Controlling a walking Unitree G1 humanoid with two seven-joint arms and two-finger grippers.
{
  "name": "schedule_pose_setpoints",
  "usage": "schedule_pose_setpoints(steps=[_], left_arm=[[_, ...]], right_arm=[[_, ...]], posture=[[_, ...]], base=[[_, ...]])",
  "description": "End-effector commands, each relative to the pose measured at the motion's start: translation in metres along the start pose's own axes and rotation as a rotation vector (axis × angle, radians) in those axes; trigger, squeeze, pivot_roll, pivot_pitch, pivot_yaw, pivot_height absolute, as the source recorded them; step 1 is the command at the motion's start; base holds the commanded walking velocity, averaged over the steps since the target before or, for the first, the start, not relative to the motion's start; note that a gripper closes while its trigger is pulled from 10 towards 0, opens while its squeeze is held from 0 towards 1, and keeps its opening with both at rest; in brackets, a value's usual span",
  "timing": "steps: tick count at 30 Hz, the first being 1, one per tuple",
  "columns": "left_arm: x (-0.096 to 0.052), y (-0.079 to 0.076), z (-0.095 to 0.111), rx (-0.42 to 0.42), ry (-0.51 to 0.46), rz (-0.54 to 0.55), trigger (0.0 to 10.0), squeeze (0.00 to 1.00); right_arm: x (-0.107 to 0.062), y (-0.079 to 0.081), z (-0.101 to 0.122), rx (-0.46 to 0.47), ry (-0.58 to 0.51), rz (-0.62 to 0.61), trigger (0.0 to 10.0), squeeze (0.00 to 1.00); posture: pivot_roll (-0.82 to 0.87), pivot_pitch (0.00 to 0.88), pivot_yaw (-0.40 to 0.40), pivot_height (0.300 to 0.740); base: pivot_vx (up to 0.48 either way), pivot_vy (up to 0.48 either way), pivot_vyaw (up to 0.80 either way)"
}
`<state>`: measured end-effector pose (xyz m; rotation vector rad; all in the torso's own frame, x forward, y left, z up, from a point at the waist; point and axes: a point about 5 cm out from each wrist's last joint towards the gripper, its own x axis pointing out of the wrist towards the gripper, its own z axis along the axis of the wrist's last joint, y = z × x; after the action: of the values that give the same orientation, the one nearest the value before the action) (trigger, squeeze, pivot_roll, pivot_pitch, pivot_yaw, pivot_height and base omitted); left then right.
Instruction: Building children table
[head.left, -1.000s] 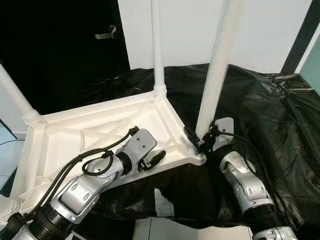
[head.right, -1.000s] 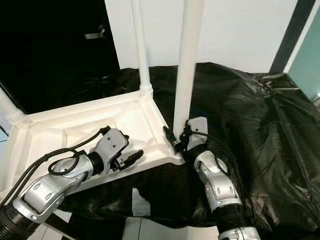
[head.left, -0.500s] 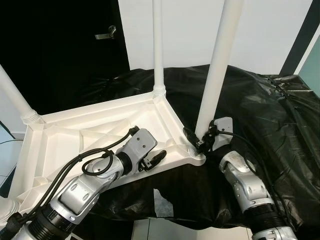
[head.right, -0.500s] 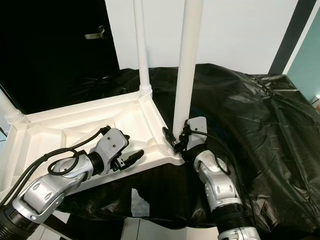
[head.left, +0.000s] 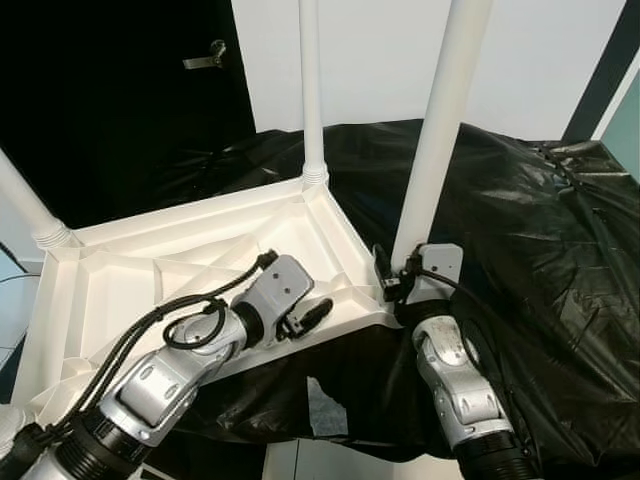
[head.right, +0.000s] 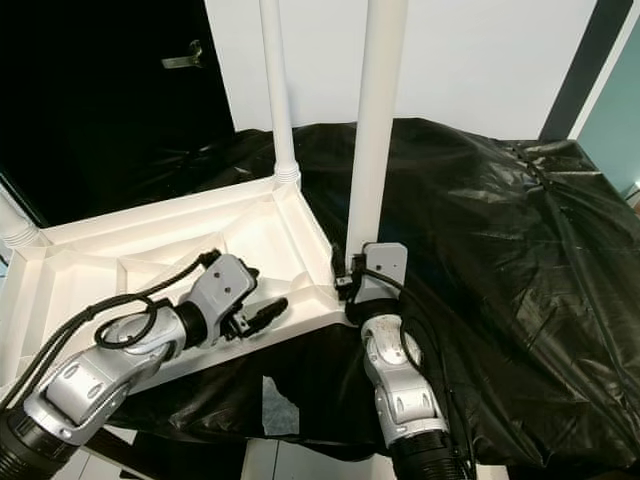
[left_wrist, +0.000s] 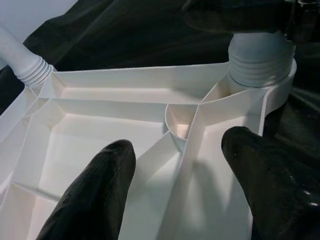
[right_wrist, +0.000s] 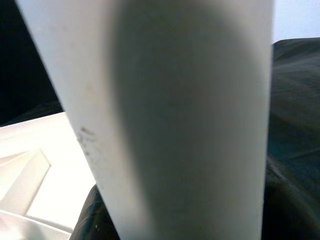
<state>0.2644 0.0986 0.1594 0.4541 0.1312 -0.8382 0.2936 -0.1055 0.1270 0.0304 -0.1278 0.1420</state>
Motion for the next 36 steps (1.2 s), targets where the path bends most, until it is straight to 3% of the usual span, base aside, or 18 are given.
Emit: schedule_pose_setpoints(steps=[1, 2, 8, 15, 16, 21, 28, 29, 30, 31, 32, 33, 36], left_arm=[[0.001, -0.010, 0.002, 0.014, 0.001, -0.186, 10.0, 0.00], [0.001, -0.011, 0.002, 0.015, 0.000, -0.187, 10.0, 0.00], [0.001, -0.013, 0.002, 0.012, -0.003, -0.195, 10.0, 0.00], [0.002, -0.018, 0.000, -0.006, -0.009, -0.218, 10.0, 0.00], [0.002, -0.019, -0.001, -0.006, -0.008, -0.220, 10.0, 0.00], [0.004, -0.020, -0.003, -0.005, -0.002, -0.226, 10.0, 0.00], [0.004, -0.019, -0.003, 0.000, -0.002, -0.230, 10.0, 0.00], [0.004, -0.019, -0.004, 0.003, -0.002, -0.229, 10.0, 0.00], [0.004, -0.019, -0.003, 0.004, -0.002, -0.229, 10.0, 0.00], [0.004, -0.018, -0.003, 0.006, -0.002, -0.227, 10.0, 0.00], [0.004, -0.018, -0.003, 0.007, -0.002, -0.226, 10.0, 0.00], [0.005, -0.018, -0.003, 0.007, -0.003, -0.224, 10.0, 0.00], [0.005, -0.018, -0.003, 0.006, -0.003, -0.220, 10.0, 0.00]], right_arm=[[-0.009, -0.006, -0.022, 0.023, 0.100, 0.003, 10.0, 0.93], [-0.009, -0.008, -0.018, 0.017, 0.068, 0.016, 10.0, 1.00], [-0.007, -0.019, -0.005, -0.004, 0.002, 0.091, 10.0, 1.00], [-0.004, -0.029, 0.004, -0.034, -0.012, 0.272, 10.0, 1.00], [-0.004, -0.030, 0.005, -0.031, -0.011, 0.308, 10.0, 0.02], [-0.001, -0.028, 0.010, -0.045, 0.009, 0.516, 10.0, 0.00], [0.010, -0.032, 0.017, -0.096, 0.033, 0.667, 10.0, 0.00], [0.012, -0.034, 0.018, -0.106, 0.042, 0.682, 8.6, 0.00], [0.013, -0.035, 0.019, -0.112, 0.046, 0.693, 8.6, 0.00], [0.014, -0.037, 0.018, -0.125, 0.059, 0.705, 1.8, 0.00], [0.014, -0.039, 0.018, -0.134, 0.067, 0.713, 1.8, 0.00], [0.013, -0.041, 0.017, -0.136, 0.079, 0.723, 0.0, 0.00], [0.011, -0.044, 0.015, -0.135, 0.091, 0.730, 0.0, 0.00]], posture=[[0.08, 0.000, 0.044, 0.740], [0.08, 0.000, 0.044, 0.740], [0.07, 0.000, 0.042, 0.740], [0.06, 0.000, 0.041, 0.740], [0.06, 0.000, 0.039, 0.740], [0.06, 0.000, 0.037, 0.740], [0.06, 0.000, 0.033, 0.740], [0.06, 0.000, 0.029, 0.740], [0.06, 0.000, 0.027, 0.740], [0.06, 0.000, 0.024, 0.740], [0.06, 0.000, 0.024, 0.740], [0.06, 0.000, 0.016, 0.740], [0.07, 0.000, 0.013, 0.740]], base=[[0.000, 0.000, 0.00], [0.000, 0.000, 0.00], [0.000, 0.000, 0.00], [0.000, 0.000, 0.00], [0.000, 0.000, 0.00], [0.000, 0.000, 0.00], [0.000, 0.000, 0.00], [0.000, 0.000, 0.00], [0.000, 0.000, 0.00], [0.000, 0.000, 0.00], [0.000, 0.000, 0.00], [0.000, 0.000, 0.00], [0.000, 0.000, 0.00]])
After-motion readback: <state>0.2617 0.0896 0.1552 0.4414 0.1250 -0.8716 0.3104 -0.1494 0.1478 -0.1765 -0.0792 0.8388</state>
